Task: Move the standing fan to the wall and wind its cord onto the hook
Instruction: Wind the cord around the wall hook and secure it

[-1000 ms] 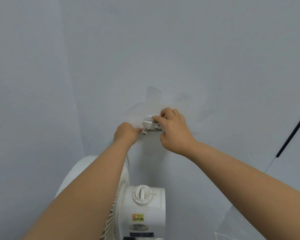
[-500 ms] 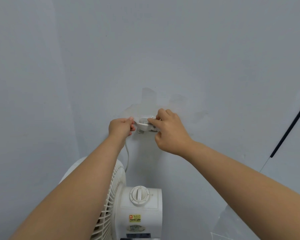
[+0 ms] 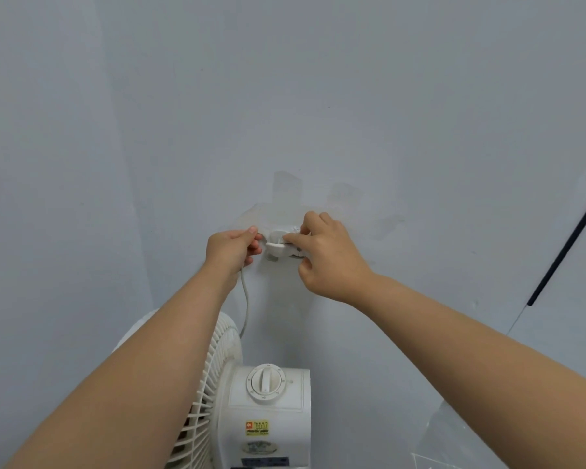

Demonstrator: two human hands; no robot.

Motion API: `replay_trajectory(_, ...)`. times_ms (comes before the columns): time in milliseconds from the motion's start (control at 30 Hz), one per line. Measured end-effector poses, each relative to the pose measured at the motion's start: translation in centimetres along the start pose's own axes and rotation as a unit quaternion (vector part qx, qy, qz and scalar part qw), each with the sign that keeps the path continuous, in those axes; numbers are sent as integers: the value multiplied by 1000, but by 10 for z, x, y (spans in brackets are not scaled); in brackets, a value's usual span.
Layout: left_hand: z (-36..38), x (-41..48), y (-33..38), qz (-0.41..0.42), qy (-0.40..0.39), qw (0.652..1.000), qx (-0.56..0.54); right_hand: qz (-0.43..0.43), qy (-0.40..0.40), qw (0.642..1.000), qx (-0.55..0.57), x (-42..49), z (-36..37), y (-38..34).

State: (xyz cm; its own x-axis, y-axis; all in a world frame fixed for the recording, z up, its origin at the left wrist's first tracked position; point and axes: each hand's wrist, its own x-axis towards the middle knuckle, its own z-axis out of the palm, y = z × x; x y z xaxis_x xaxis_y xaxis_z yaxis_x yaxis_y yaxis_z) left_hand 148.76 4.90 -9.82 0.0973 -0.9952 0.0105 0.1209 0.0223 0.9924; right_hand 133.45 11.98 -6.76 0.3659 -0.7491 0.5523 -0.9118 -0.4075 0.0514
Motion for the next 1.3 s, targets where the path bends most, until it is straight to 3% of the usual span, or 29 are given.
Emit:
replay_trajectory(200,-3,1,-1,-29,-18,999,-24,-87,54,984,-145,-4,10,11)
replay_trajectory(333,-5,2,-2,-34,-21,999,-25,-155,94,966,-182,-19,16,16)
replay_trajectory(400,-5,3,-3,-36,-20,999,-21,-64,58,991,-105,-27,23,8)
replay_trajectory(467,-4,4,-2,-35,-18,999,-18,135,-22,990,41,-30,27,-5)
replay_trajectory(533,-2,3,-2,-29,-14,999,-14,289,-17,934,210,-25,33,-15)
replay_trajectory(600,-2,2,-1,-19,-10,1000,-3,383,10,848,365,-15,42,-26)
replay_trajectory(700,-3,0,0,-7,-7,1000,8,467,39,707,530,-6,53,-41)
replay_trajectory(767,-3,-1,0,-3,-5,1000,17,476,63,674,561,-2,53,-49)
replay_trajectory(1067,-3,-4,0,9,-4,999,42,502,131,681,517,13,58,-62)
replay_trajectory(1300,-2,-8,2,39,24,996,77,474,111,752,444,2,63,-58)
